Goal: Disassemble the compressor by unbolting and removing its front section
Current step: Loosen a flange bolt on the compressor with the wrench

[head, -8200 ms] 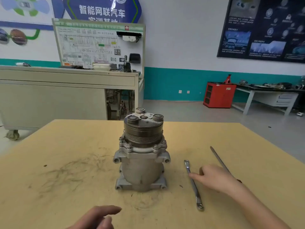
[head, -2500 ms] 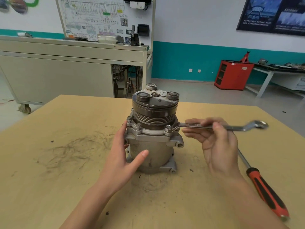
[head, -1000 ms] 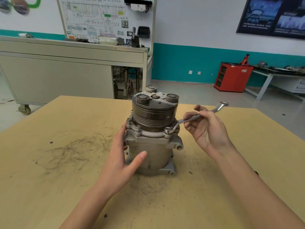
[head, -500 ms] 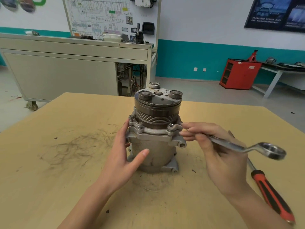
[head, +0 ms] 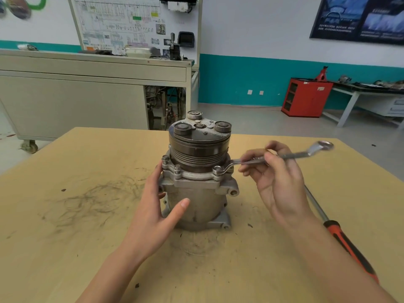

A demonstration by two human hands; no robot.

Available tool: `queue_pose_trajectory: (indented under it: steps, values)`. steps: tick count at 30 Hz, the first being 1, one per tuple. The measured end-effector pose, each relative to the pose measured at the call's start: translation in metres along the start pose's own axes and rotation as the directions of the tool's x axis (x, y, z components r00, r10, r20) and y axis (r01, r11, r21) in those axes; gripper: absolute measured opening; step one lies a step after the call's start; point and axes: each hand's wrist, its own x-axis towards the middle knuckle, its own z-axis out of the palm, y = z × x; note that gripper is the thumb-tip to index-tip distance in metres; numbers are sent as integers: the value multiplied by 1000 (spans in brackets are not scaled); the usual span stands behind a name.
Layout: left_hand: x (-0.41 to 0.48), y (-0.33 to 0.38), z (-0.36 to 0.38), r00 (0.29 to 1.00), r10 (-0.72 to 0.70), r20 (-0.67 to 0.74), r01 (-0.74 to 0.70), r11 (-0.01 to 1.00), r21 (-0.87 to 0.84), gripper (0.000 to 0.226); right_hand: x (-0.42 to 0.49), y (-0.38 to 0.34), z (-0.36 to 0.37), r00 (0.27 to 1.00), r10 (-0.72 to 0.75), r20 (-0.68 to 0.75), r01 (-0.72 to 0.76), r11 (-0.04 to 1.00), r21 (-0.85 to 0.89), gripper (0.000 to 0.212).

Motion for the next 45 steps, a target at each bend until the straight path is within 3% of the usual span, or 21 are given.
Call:
queue_pose_trajectory:
  steps: [4,9,12,14,18,27,32,35,37,39,41,43,45]
  values:
    - [0,-1,0,1000,-2,1,2,1000,19,76,34,-3,-8,951,296,95,-306,943,128,17]
    - [0,1,0,1000,-10,2,10,999,35,75,46,-6,-8,929,350,123,-360,930,72,21]
    - [-1,4,-1,1000,-21,13,20,999,32,74,36,-17,-10,973,214,86,-218,975,44,23]
    - [-1,5,-1,999,-34,15,33,999,24,74,22,-25,-8,996,54,71,-47,995,-92,27]
    - [-1,5,0,999,-42,13,41,999,8,73,-14,-27,10,953,-248,173,301,836,-458,27]
    - [-1,1,0,1000,-6,5,6,1000,15,74,-44,-22,23,840,-345,418,542,517,-662,17]
    - [-1,1,0,1000,-1,5,1,1000,17,74,-50,-18,18,844,-346,409,535,483,-694,13]
    - [-1,1,0,1000,-3,5,3,1000,22,74,-50,-15,16,840,-366,401,540,492,-683,18]
    - [-1,1,0,1000,-9,8,9,1000,20,74,-48,-11,16,867,-348,355,497,583,-643,18]
    - [-1,1,0,1000,-10,10,10,1000,15,74,-41,-8,16,931,-269,247,359,804,-475,16]
    - [-1,1,0,1000,-10,9,10,1000,9,75,-26,-8,11,976,-157,153,190,954,-233,13]
    - [-1,0,0,1000,-11,4,11,1000,14,76,-3,-12,2,989,-3,145,15,997,-78,13]
    - [-1,-1,0,1000,-15,5,15,1000,18,77,20,-17,-7,968,140,208,-136,990,-33,12]
